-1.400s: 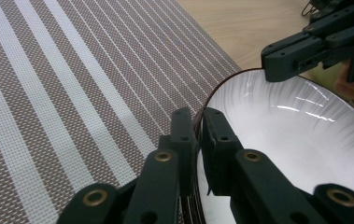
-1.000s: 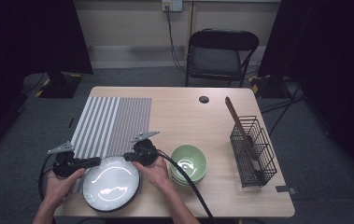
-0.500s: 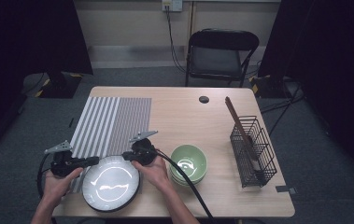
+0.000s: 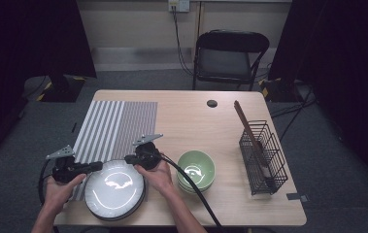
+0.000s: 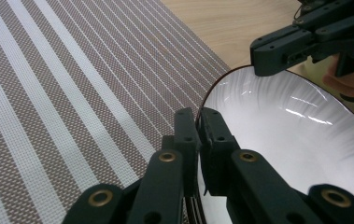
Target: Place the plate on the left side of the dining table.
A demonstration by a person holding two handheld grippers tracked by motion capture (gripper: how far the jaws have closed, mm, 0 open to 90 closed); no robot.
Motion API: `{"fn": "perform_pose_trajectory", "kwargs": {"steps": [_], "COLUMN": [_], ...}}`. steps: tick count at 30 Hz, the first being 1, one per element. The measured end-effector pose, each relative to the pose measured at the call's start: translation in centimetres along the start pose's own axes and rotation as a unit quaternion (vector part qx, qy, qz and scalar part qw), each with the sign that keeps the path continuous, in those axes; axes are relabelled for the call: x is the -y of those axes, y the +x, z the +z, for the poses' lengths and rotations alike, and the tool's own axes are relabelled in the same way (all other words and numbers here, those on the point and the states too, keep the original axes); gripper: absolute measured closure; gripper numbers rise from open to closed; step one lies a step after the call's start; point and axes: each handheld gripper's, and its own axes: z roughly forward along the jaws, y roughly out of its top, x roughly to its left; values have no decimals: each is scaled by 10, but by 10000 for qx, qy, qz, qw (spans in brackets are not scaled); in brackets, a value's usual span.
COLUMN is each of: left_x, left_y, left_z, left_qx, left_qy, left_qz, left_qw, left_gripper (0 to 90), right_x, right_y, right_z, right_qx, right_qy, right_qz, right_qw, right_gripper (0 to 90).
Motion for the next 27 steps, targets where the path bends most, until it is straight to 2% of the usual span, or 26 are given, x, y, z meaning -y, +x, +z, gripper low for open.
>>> {"fn": "perform_pose_trajectory", "kwargs": {"steps": [4,6,9,14,17,21,24,26,27], "left_x": [0,0,0,0,0,2,3,3,3], "left_y": [-1,-1,-2,-2,-2,-1,-2,-3,-5], "left_z": [1,1,1,1,1,1,1,2,4], "left_qx": [-27,-39,-54,-27,-40,-39,-57,-105,-130], "left_qy": [26,22,18,-4,-1,-34,4,63,113], "left_qz": [-5,-24,-14,-48,-28,-67,-47,75,70], "left_qw": [10000,10000,10000,10000,10000,10000,10000,9999,9998], "left_gripper": [869,868,868,869,869,868,862,852,847], "right_x": [2,3,5,12,15,16,15,15,15], "right_y": [-3,-4,-4,-6,-6,-6,-5,-5,-5], "right_z": [2,2,-1,-10,-8,-8,-8,-8,-8], "right_qx": [3,-24,93,59,-50,-47,-58,-59,-62], "right_qy": [20,-25,-10,84,181,140,134,128,120], "right_qz": [9,88,97,155,136,152,153,162,162], "right_qw": [10000,10000,9999,9998,9997,9998,9998,9998,9998], "right_gripper": [872,871,816,827,865,870,873,874,875]}}
